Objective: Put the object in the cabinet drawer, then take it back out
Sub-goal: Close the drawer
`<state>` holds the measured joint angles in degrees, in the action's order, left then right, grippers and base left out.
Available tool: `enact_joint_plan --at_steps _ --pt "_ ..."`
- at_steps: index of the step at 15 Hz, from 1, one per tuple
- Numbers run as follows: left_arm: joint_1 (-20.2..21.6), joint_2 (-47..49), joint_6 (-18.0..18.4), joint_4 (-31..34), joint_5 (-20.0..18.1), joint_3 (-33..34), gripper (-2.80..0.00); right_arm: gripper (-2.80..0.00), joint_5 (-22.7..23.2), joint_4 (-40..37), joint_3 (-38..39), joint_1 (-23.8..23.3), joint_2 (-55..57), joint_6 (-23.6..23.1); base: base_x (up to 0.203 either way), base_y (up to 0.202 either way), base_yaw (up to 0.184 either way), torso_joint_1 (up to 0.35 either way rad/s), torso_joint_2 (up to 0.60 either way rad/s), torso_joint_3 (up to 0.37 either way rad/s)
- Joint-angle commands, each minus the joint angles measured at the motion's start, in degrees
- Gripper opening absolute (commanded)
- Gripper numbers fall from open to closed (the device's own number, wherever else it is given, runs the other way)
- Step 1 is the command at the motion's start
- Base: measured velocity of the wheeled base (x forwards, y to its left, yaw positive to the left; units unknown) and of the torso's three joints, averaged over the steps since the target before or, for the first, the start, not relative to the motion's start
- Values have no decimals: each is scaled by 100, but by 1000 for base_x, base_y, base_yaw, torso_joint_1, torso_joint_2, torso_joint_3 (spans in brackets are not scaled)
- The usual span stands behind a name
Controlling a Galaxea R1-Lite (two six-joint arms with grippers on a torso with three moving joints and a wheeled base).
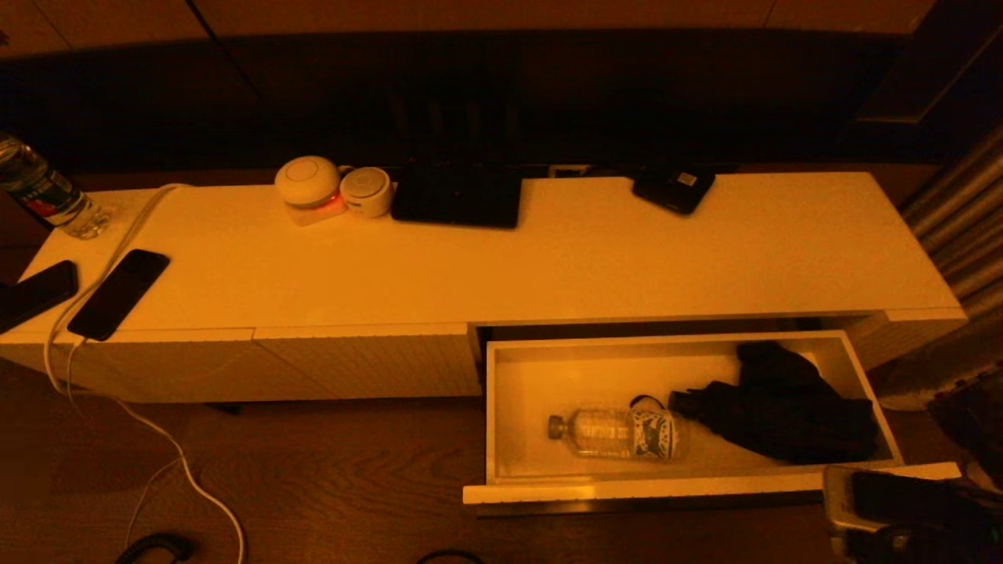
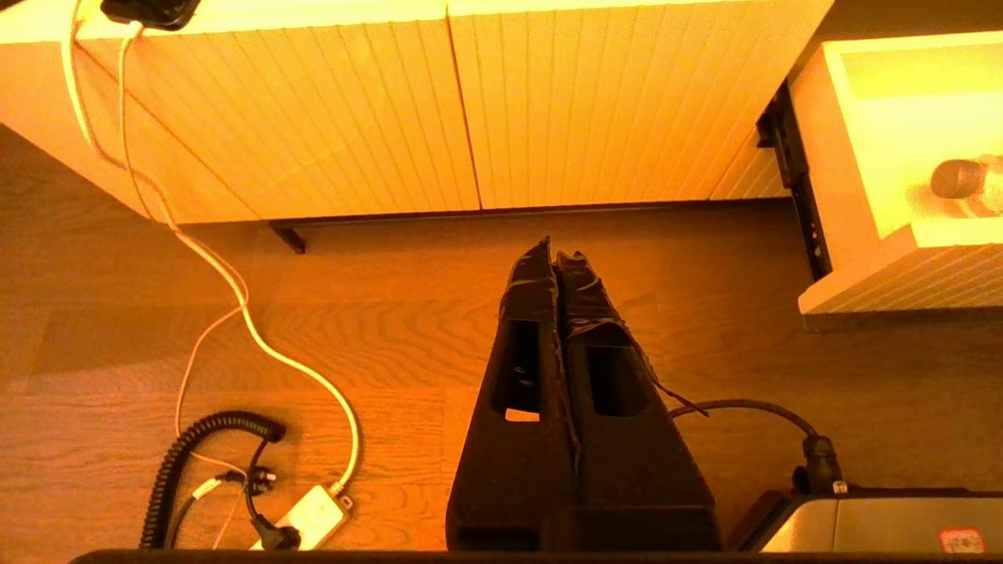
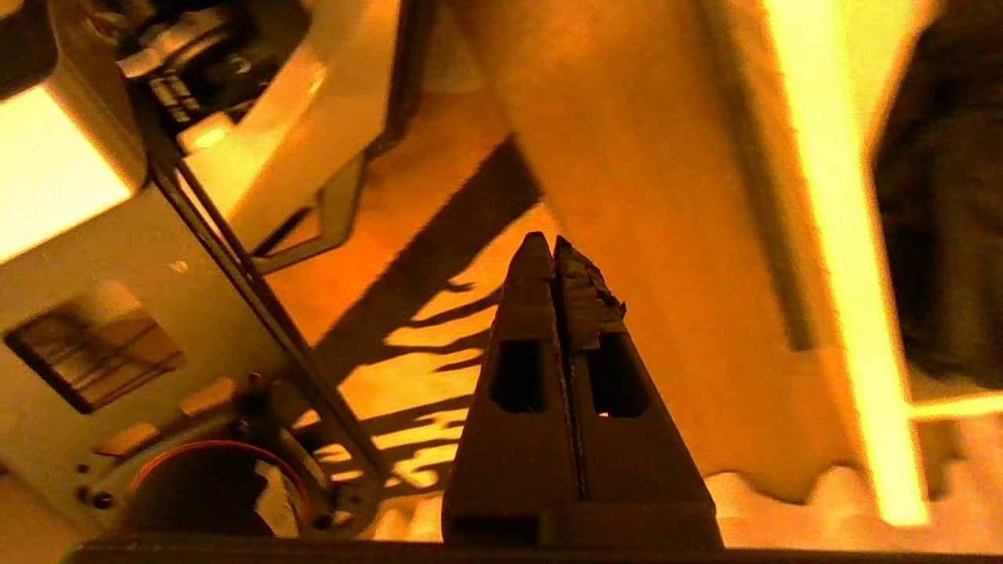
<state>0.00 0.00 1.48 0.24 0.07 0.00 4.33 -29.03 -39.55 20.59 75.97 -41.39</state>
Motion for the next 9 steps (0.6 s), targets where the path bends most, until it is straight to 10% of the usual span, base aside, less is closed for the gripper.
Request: enact_joint_plan --at_steps 1,9 --pt "0 0 2 2 1 0 -280 -280 13 230 129 19 515 65 0 0 0 0 0 0" --pt "0 0 2 2 1 0 -280 -280 -49 2084 628 -37 1637 299 0 0 0 0 0 0"
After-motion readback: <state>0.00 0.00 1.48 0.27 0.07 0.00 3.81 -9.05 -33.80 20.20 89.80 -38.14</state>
